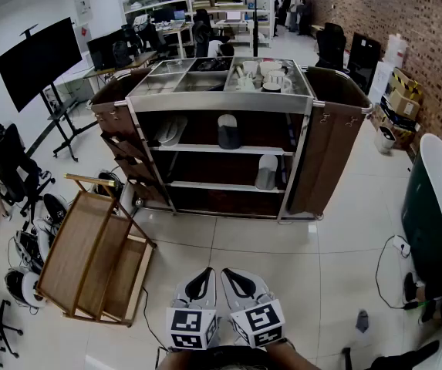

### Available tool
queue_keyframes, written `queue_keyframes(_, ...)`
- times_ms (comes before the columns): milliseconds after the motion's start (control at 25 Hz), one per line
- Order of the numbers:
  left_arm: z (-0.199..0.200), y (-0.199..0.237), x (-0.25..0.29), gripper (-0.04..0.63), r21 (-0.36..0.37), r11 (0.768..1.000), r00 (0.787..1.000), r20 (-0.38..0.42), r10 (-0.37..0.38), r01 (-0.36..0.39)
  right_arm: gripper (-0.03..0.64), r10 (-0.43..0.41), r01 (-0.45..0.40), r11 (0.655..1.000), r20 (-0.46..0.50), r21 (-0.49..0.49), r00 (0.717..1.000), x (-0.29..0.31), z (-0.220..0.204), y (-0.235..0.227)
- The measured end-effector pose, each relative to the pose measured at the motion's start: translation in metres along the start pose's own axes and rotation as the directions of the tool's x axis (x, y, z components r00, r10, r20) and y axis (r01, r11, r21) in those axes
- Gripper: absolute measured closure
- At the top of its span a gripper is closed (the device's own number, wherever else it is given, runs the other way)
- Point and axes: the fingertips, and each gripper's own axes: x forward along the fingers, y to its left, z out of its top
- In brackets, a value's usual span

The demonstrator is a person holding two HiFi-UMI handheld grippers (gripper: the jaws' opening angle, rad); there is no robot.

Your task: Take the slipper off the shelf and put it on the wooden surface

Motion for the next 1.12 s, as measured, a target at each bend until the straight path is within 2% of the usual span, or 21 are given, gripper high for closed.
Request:
queue_keyframes(320,0.001,0.03,0.037,0.589,-0.034,0.999,1.0,-0.009,0.007,-0.007,0.617,0.022,-0.022,1.0,-0.019,0.001,1.0,0.043,-0.002,-0.01)
queue_keyframes(640,0.018,0.086,0.099,0.589,-0.039,0.999,1.0,-0.021,-0.014,0.013,0.617,0.009,-0.009,1.0,-0.048,0.001,0.999,0.122,0.013,-0.039)
queue_keyframes(1120,0.065,0.171,0.18,0.589,-0.046,0.992,0.993,-0.009,-0.116,0.115,0.617,-0.081,0.08,0.996,-0.053,-0.026,0.995,0.239,0.064,-0.068)
